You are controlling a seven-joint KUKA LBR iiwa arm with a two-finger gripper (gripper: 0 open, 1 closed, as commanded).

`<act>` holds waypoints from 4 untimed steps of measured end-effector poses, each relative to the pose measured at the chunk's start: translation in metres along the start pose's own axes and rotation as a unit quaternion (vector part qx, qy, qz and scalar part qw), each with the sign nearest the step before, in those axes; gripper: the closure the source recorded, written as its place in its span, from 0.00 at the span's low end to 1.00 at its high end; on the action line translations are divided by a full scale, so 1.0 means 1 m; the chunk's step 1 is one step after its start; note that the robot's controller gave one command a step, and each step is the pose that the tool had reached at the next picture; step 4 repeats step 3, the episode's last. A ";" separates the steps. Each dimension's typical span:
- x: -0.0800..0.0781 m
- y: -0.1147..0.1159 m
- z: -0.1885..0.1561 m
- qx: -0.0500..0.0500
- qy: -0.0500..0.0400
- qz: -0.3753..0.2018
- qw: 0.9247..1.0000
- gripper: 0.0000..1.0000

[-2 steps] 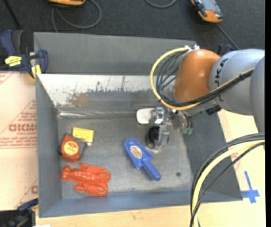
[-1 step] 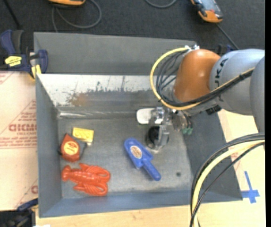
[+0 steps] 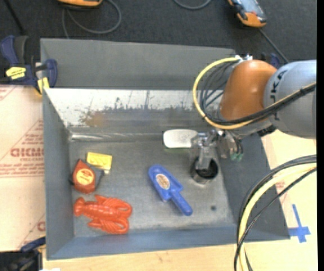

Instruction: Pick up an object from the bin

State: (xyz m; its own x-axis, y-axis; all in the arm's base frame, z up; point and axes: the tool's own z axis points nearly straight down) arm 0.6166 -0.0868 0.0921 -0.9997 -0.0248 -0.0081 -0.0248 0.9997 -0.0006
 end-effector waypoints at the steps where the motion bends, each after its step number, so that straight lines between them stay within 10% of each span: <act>1: -0.008 -0.004 -0.003 0.001 0.001 0.001 1.000 1.00; 2: 0.038 0.019 0.006 0.001 -0.010 -0.003 1.000 1.00; 3: -0.012 0.014 -0.180 0.001 0.002 -0.005 1.000 1.00; 4: -0.012 0.014 -0.180 0.001 0.002 -0.005 1.000 1.00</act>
Offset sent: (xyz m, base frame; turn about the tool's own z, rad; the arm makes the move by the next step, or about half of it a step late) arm -0.0690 0.0281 -0.0221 -0.0099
